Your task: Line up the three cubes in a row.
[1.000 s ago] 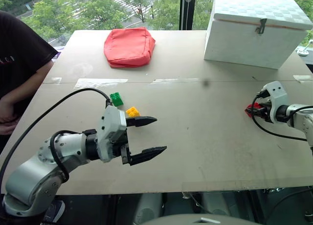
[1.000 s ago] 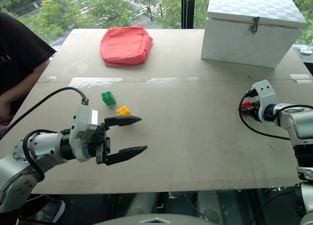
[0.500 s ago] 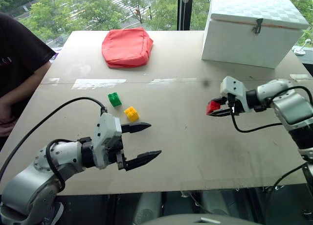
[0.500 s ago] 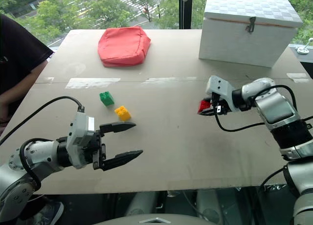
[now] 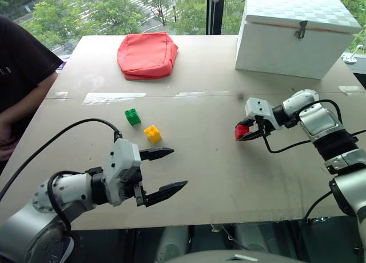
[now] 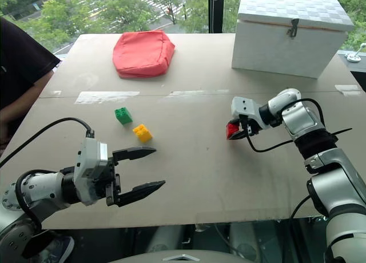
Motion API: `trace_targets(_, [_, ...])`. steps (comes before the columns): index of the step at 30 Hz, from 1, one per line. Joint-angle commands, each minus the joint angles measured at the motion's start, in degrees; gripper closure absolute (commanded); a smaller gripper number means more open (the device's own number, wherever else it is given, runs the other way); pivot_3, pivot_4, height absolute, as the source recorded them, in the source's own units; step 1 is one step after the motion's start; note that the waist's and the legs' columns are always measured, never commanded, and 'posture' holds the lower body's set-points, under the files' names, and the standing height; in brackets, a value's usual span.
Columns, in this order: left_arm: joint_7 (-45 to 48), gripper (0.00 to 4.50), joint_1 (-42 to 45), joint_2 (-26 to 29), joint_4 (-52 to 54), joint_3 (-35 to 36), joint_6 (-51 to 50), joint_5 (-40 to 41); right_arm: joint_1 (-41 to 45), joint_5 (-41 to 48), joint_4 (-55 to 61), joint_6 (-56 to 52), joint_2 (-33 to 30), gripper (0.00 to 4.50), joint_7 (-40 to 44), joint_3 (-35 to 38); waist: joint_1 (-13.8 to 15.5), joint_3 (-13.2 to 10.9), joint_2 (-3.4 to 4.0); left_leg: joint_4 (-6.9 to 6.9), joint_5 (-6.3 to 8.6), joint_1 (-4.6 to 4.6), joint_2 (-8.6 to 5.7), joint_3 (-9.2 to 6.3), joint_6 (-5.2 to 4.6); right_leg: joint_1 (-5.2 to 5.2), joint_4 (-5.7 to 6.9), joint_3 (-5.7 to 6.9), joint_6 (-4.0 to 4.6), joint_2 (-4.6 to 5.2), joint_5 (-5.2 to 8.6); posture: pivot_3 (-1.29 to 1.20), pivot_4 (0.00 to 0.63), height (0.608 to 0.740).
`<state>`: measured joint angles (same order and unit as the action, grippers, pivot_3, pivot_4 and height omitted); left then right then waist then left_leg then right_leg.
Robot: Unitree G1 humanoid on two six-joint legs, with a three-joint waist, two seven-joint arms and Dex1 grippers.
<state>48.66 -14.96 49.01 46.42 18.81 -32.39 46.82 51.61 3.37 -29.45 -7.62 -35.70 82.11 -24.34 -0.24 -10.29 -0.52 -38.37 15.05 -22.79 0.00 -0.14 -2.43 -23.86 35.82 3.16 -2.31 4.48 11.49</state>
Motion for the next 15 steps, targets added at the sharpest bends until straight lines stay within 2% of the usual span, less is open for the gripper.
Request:
trace_targets(1, [-0.19,0.0,-0.1,0.4,1.95,1.81,0.26,1.05,2.06,-0.84,-1.28,2.22,0.48,3.16,1.45,1.26,0.01,0.0,0.0,0.0,0.0,0.0,0.0,-0.01,0.0,0.0,0.01,0.01,0.01,0.0,0.0,0.0,0.15,0.74])
trace_targets(5, [-0.21,0.0,-0.5,0.55,2.07,2.28,0.13,1.1,3.11,-1.98,-3.91,3.6,2.19,3.16,1.58,1.14,-0.18,0.0,0.0,0.0,0.0,0.03,0.01,-0.01,-0.01,0.0,0.04,0.01,0.01,-0.02,-0.01,0.0,0.15,0.74])
trace_targets(7, [-0.22,0.0,-0.8,0.61,2.19,2.56,0.08,1.21,3.62,-2.54,-5.24,4.22,3.07,2.13,1.73,1.19,-0.34,0.0,0.0,0.0,-0.03,0.03,0.02,-0.01,0.05,0.0,0.05,0.0,0.01,-0.04,-0.01,0.0,0.15,0.74])
trace_targets(8, [-0.27,0.0,-0.94,0.63,2.26,2.76,0.01,1.36,3.78,-2.74,-5.72,4.56,3.35,1.91,1.99,1.26,-0.38,0.0,0.0,0.0,-0.03,0.03,0.02,-0.01,0.05,0.0,0.05,0.0,0.01,-0.04,-0.02,0.0,0.15,0.74])
trace_targets(9, [-0.29,0.0,-1.06,0.63,2.27,2.95,-0.06,1.49,3.93,-2.96,-6.18,5.01,3.64,1.39,2.08,1.38,-0.38,0.0,0.0,0.0,-0.04,0.03,0.04,-0.01,0.06,0.0,0.05,0.0,-0.07,-0.05,-0.06,0.0,0.15,0.74])
trace_targets(10, [-0.3,0.0,-1.14,0.64,2.26,3.08,-0.1,1.56,4.03,-3.11,-6.5,5.34,3.83,1.17,2.14,1.47,-0.4,0.0,0.0,0.0,-0.04,0.03,0.04,-0.01,0.07,0.0,0.05,0.0,-0.07,-0.05,-0.06,0.0,0.15,0.74])
trace_targets(11, [-0.31,0.0,-1.27,0.68,2.23,3.28,-0.17,1.58,4.16,-3.41,-6.93,6.32,4.06,0.69,1.38,1.74,-0.39,0.0,0.0,0.0,-0.04,0.03,0.04,-0.01,0.08,0.0,0.04,0.0,-0.07,-0.05,-0.07,0.0,0.15,0.74])
trace_targets(13, [-0.43,0.0,-1.63,0.66,2.13,3.78,-0.29,1.54,4.26,-3.28,-7.06,7.62,4.18,0.02,0.55,2.69,-0.39,0.0,0.0,0.0,-0.04,0.03,0.04,-0.01,0.08,0.0,0.04,0.0,-0.07,-0.05,-0.07,0.0,0.15,0.74])
trace_targets(15, [-0.47,0.0,-2.27,0.39,1.65,4.47,-0.29,1.42,4.15,-2.07,-5.29,6.86,3.55,0.02,1.39,3.93,-0.39,0.0,0.01,0.0,-0.05,0.03,0.04,-0.01,0.08,0.0,0.04,0.0,-0.07,-0.05,-0.07,0.0,0.15,0.74])
